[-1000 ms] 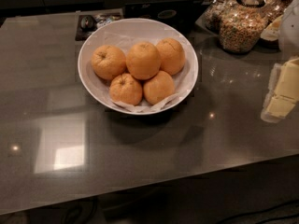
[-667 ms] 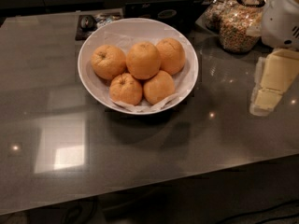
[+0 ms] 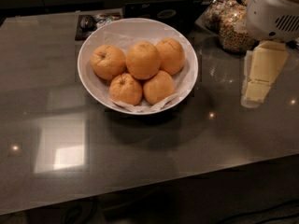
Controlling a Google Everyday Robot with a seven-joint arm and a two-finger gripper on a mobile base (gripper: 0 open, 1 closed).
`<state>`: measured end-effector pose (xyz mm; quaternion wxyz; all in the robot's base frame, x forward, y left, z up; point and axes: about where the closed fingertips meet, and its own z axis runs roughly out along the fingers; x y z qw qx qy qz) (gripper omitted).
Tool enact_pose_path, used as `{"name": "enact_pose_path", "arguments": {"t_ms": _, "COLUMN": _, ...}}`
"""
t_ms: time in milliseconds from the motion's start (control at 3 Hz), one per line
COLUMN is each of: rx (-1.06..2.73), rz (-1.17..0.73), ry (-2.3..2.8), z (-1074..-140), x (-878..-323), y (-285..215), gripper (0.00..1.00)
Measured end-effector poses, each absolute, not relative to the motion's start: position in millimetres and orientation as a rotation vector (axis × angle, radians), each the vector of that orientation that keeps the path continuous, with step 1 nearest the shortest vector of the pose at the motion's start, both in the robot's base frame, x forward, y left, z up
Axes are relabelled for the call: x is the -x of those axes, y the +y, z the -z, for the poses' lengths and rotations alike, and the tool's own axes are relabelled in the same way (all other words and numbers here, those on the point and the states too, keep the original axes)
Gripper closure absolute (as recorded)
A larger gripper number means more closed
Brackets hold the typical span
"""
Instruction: Pick orange from white bowl
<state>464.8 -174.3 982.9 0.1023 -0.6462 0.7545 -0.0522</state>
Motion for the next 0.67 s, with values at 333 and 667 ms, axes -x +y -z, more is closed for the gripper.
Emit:
{"name": "enact_pose_path", "arguments": {"t_ms": 333, "rx": 1.891, "rz": 0.162, "ry": 2.184, "z": -987, "x": -471, "y": -168, "gripper": 0.0}}
{"name": "enact_pose_path", "arguments": {"t_ms": 667, "rx": 1.924, "rz": 0.191, "ry": 2.07, "z": -1008, "x": -487, "y": -130, "gripper": 0.0}}
